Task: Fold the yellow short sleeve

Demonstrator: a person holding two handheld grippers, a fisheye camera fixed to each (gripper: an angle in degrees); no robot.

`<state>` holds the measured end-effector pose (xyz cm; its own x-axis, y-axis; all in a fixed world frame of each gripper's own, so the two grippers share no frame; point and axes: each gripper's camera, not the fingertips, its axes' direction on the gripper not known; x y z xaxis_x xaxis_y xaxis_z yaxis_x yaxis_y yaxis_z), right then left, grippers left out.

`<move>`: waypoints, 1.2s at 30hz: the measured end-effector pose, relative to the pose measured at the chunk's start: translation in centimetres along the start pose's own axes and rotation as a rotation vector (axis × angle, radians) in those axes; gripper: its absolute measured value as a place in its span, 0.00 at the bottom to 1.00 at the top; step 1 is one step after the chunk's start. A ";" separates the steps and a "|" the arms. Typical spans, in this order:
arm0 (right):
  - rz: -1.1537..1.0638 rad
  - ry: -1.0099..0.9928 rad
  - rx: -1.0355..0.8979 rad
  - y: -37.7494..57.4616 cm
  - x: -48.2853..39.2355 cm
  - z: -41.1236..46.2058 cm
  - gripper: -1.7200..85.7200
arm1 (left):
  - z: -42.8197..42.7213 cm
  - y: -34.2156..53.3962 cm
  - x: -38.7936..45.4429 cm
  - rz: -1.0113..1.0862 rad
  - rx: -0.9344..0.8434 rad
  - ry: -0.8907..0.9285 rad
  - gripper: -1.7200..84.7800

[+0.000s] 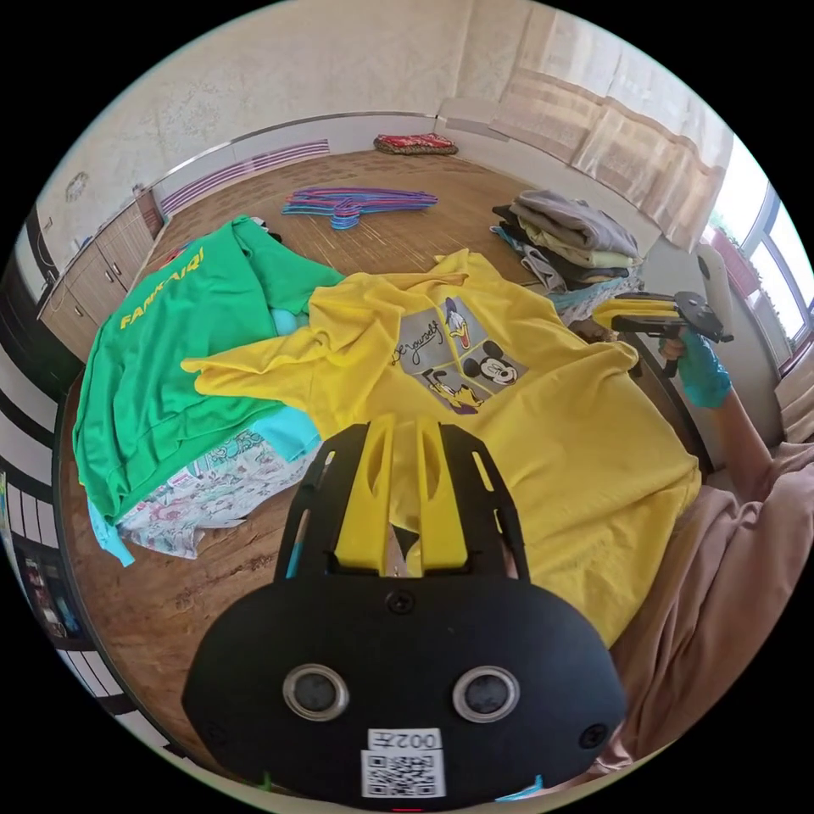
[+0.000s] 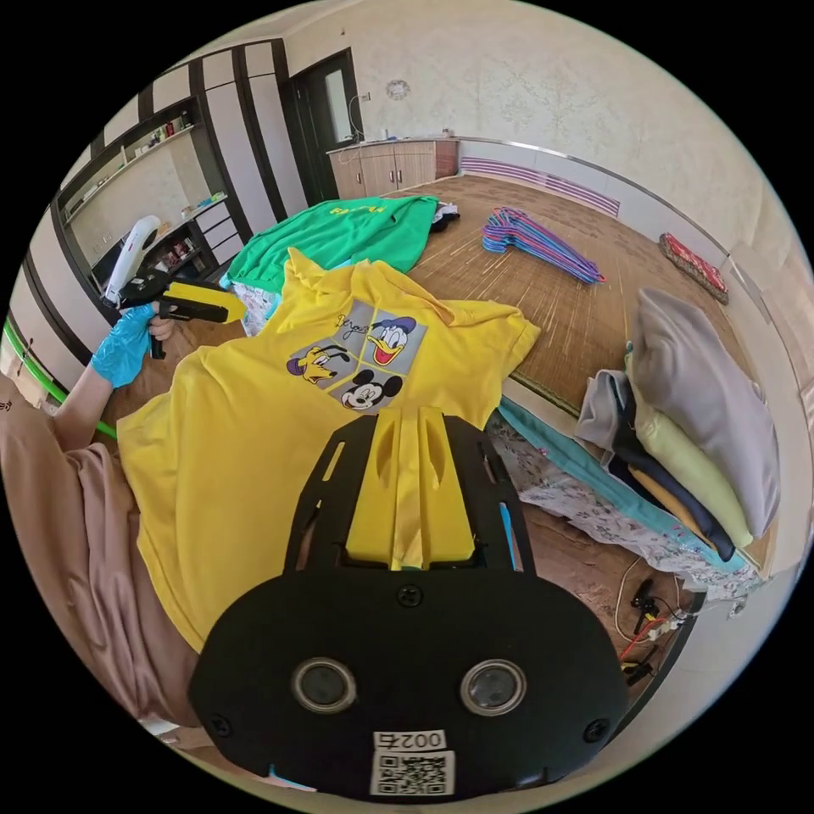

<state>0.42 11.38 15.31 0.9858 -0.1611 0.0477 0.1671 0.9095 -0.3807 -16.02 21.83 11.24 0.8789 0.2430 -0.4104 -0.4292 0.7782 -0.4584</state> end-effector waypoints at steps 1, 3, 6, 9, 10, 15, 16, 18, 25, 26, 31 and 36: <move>-0.015 -0.007 -0.018 -1.0 -0.2 1.1 0.07 | 1.0 -1.0 0.2 0.017 -0.017 0.016 0.03; -0.045 -0.016 -0.052 -2.3 -0.6 2.7 0.07 | 2.4 -2.5 0.4 0.040 -0.047 0.031 0.04; -0.106 -0.019 -0.121 -4.4 -1.5 5.2 0.07 | 4.5 -4.5 0.9 0.073 -0.100 0.046 0.05; -0.175 -0.018 -0.191 -5.9 -2.6 7.3 0.08 | 6.0 -6.0 1.2 0.094 -0.139 0.055 0.05; -0.194 -0.015 -0.218 -6.3 -2.9 8.1 0.08 | 6.5 -6.3 1.2 0.095 -0.155 0.057 0.05; -0.213 -0.018 -0.282 -7.4 -3.3 10.5 0.08 | 7.4 -7.0 0.9 0.068 -0.147 0.075 0.05; -0.205 -0.022 -0.278 -7.6 -3.3 10.8 0.08 | 7.5 -7.2 0.8 0.062 -0.144 0.079 0.05; -0.190 -0.032 -0.271 -8.1 -3.1 11.0 0.08 | 7.6 -7.5 0.9 0.065 -0.142 0.074 0.05; -0.176 -0.033 -0.268 -9.6 -3.0 11.8 0.08 | 8.2 -9.0 1.5 0.087 -0.161 0.039 0.05; -0.179 -0.028 -0.267 -9.8 -3.1 11.9 0.08 | 8.3 -9.2 1.6 0.087 -0.162 0.036 0.05; -0.173 -0.024 -0.256 -10.4 -3.2 12.2 0.07 | 8.6 -9.6 2.1 0.094 -0.168 0.016 0.05; -0.174 -0.021 -0.254 -11.0 -3.3 12.4 0.08 | 8.9 -9.9 2.4 0.093 -0.170 0.008 0.04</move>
<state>-4.44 6.65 30.83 0.9432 -0.2962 0.1504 0.3265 0.7437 -0.5833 -7.81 19.89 21.76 0.8325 0.3042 -0.4631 -0.5381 0.6432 -0.5448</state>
